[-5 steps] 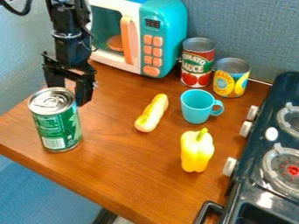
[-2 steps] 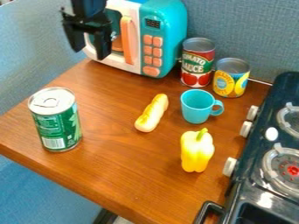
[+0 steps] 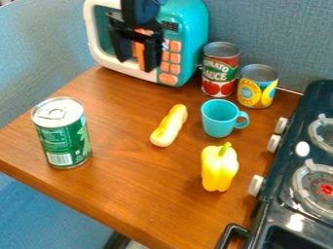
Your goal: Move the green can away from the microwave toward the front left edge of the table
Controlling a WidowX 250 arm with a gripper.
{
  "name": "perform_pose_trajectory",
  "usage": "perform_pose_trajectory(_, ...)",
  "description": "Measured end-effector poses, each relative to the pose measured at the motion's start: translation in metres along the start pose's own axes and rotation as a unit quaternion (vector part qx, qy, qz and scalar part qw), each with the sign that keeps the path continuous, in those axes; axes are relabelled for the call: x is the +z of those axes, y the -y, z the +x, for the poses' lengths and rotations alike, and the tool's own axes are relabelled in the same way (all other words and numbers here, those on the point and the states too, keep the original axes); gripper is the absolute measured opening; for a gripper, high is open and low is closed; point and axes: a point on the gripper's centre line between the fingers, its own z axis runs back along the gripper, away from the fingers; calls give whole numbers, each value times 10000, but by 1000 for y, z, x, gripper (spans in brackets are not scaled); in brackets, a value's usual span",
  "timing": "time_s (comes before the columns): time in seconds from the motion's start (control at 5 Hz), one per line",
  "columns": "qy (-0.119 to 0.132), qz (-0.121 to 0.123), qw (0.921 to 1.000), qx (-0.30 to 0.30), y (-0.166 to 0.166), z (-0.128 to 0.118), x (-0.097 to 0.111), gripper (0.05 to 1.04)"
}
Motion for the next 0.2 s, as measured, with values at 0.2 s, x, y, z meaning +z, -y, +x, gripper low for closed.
perform_pose_trajectory(0.2, -200, -54, 9997, -111, 17, -4, -10, 1001)
